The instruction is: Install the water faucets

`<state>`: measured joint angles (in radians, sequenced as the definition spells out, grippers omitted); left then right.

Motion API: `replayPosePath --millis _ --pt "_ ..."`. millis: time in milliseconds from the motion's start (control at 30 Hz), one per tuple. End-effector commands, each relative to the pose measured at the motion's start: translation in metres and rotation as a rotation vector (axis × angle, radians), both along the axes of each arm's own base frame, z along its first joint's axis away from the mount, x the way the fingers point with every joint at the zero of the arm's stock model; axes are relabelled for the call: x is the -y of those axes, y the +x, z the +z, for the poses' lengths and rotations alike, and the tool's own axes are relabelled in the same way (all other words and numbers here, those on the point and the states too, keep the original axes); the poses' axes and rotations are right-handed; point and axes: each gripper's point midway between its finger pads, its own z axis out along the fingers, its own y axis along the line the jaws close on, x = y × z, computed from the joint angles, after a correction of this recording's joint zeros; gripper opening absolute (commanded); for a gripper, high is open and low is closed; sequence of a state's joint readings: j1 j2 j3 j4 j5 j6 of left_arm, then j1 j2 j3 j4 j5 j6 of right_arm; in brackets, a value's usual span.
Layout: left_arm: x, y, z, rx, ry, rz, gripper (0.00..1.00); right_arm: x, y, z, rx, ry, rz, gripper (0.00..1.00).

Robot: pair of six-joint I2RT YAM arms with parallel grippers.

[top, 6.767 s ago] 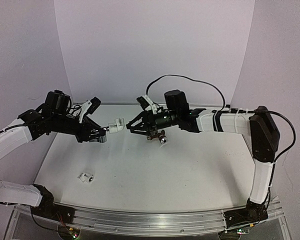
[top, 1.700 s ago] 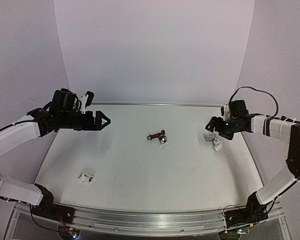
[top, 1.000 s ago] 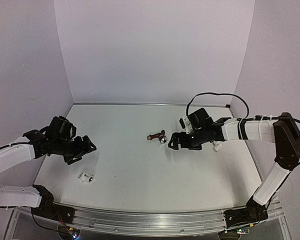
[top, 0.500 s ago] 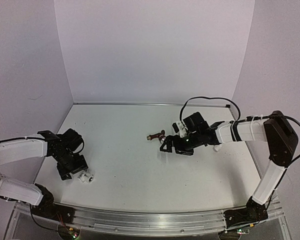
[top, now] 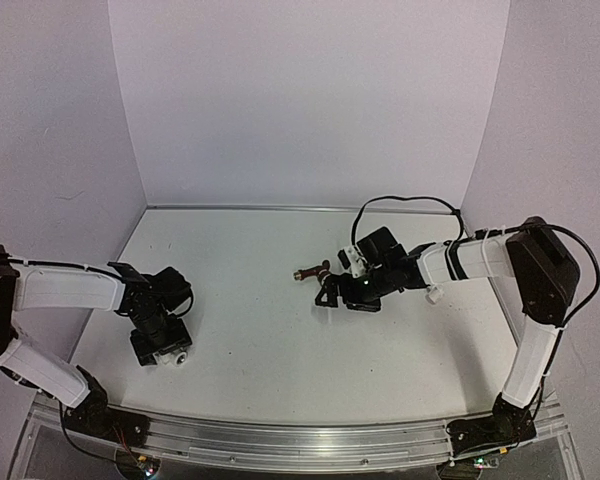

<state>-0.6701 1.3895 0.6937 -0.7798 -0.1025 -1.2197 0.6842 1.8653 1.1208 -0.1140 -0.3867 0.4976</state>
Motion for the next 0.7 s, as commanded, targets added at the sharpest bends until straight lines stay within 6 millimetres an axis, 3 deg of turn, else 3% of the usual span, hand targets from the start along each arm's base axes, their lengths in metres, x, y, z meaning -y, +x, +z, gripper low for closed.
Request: replayPosePath --millis 0,267,433,533,667 --pt "-0.008 0.024 0.012 0.116 0.068 0.075 0.66 -0.008 0.004 0.005 0.024 0.017 0.019 0.98" --pt "-0.011 0.053 0.025 0.210 0.158 0.055 0.34 0.000 -0.001 0.003 0.024 0.001 0.008 0.98" --pt "-0.001 0.092 0.055 0.367 0.233 0.042 0.19 0.004 -0.004 -0.001 0.017 -0.011 0.000 0.98" --pt "0.009 0.112 0.071 0.451 0.251 -0.002 0.18 0.006 -0.005 -0.001 0.020 -0.016 0.000 0.98" --pt "0.033 0.125 0.069 0.457 0.191 -0.094 0.15 0.009 -0.007 0.000 0.014 -0.018 -0.009 0.98"
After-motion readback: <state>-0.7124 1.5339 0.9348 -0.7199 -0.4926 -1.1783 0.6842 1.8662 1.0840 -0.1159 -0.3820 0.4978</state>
